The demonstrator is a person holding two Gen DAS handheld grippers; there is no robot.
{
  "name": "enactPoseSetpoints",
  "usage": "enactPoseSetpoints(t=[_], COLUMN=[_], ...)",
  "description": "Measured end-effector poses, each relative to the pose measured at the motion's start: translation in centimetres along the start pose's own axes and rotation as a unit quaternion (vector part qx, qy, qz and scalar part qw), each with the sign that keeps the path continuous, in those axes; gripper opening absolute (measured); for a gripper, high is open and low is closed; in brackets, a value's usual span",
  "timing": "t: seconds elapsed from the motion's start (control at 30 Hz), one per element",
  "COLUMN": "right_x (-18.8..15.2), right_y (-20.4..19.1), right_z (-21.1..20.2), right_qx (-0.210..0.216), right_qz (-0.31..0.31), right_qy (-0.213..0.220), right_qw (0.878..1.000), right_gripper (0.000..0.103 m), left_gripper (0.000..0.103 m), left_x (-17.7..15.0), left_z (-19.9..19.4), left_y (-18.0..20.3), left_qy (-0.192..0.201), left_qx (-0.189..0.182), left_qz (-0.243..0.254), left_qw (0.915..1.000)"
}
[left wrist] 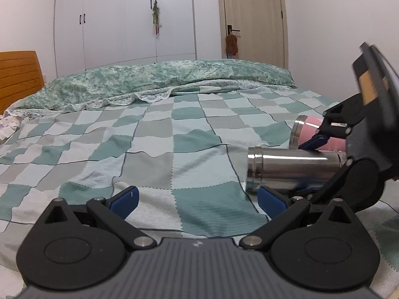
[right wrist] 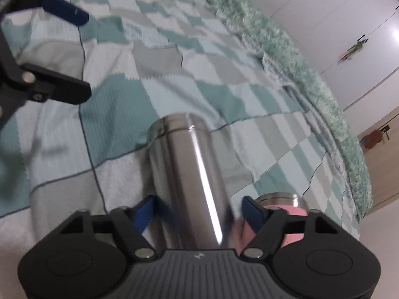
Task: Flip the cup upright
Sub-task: 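Close the right gripper on the silver tumbler and lift it, then grasp the silver tumbler with the left gripper while the right gripper releases it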
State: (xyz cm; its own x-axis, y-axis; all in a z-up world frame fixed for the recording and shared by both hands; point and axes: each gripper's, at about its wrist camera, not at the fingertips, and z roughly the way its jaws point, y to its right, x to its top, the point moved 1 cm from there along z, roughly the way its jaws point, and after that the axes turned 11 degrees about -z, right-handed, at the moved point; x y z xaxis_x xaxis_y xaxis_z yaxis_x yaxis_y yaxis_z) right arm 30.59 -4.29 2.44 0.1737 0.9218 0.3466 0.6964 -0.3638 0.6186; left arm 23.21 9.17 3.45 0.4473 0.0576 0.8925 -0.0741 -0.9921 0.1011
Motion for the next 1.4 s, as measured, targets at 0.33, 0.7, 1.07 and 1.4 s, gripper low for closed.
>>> enactPoseSetpoints(t=[0.33, 0.7, 1.07, 1.4], right_x=[-0.3, -0.6, -1.3, -3.0], right_y=[-1.7, -4.7, -11.2, -13.1], right_z=[-1.8, -8.9, -15.6, -13.8], right_qx=[-0.051, -0.083, -0.033, 0.012], right_qz=[-0.031, -0.086, -0.16, -0.189], right_qy=[0.027, 0.074, 0.165, 0.159], right_qw=[0.998, 0.99, 0.973, 0.969], right_gripper=[0.062, 0.061, 0.061, 0.061], left_gripper=[0.103, 0.103, 0.103, 0.103], left_x=[0.0, 0.4, -2.3, -4.9], left_z=[-1.8, -8.7, -15.8, -17.7], left_y=[0.5, 1.2, 1.7, 2.2], left_qy=[0.002, 0.03, 0.031, 0.009], left_qx=[-0.006, 0.0, 0.011, 0.021], left_qz=[-0.005, -0.007, -0.011, -0.014], left_qw=[1.0, 0.9995, 0.9994, 0.9996])
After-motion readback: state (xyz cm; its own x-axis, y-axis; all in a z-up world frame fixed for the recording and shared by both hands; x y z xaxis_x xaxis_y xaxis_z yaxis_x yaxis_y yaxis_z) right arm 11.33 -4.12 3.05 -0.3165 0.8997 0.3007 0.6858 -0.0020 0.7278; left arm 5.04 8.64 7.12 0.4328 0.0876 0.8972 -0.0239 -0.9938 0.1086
